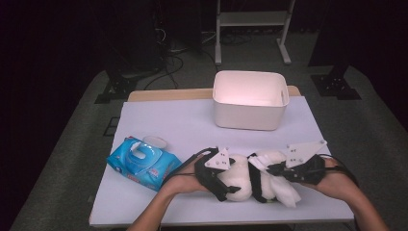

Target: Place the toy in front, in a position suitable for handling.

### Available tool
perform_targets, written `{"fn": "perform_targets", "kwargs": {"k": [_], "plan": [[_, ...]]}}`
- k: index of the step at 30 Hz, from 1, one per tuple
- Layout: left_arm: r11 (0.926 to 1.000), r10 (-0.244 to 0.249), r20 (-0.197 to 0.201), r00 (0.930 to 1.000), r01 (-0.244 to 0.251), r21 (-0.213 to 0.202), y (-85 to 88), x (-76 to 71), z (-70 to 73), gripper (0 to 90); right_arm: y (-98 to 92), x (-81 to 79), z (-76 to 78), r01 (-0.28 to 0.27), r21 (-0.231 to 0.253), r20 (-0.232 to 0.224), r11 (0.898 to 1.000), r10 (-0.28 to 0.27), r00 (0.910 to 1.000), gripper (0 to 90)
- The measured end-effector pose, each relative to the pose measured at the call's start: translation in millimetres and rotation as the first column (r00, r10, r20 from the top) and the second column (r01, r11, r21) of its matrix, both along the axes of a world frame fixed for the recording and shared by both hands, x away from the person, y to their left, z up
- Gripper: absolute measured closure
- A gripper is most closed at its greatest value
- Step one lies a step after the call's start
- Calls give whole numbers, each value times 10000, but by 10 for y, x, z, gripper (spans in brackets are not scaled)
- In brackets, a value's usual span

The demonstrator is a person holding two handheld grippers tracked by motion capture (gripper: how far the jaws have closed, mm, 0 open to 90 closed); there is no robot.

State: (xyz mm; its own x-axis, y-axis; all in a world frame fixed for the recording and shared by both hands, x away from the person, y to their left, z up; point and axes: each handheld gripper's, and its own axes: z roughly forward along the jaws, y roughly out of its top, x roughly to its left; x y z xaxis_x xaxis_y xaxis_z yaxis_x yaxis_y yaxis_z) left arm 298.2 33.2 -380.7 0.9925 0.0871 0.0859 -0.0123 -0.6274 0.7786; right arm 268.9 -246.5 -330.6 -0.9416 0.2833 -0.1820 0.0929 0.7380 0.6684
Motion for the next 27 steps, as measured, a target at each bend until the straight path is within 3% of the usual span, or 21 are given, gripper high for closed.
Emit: {"fn": "perform_targets", "kwargs": {"k": [5,8,11,15,18,22,25,27], "plan": [[9993,366,134,9992,-365,-113,57,43,50,148,-96,-2,-24,143,-35,-350,9999,-144,9993,866],[9979,645,-75,9979,-645,-53,80,75,19,107,-62,-3,-49,12,-40,-596,10000,-14,9982,866],[9991,419,-422,9982,-418,25,62,83,-51,147,-14,13,-57,-133,-166,-713,9998,121,9974,866],[9997,227,-233,9995,-228,-41,17,32,-67,215,123,45,-68,-319,-452,-728,9985,286,9969,867],[9998,72,35,10000,-73,168,9,4,-59,222,332,89,-109,-692,-384,-709,9969,664,9953,866],[9999,114,4,9999,-114,79,51,-1,-79,225,494,155,-134,-1024,-468,-649,9936,992,9929,867],[9999,130,-12,9999,-130,-28,66,-2,-85,227,411,160,-91,-833,-355,-612,9959,810,9948,866],[9999,138,25,9999,-138,-41,64,-1,-77,226,256,122,-52,-545,-202,-574,9983,532,9969,866]]}}
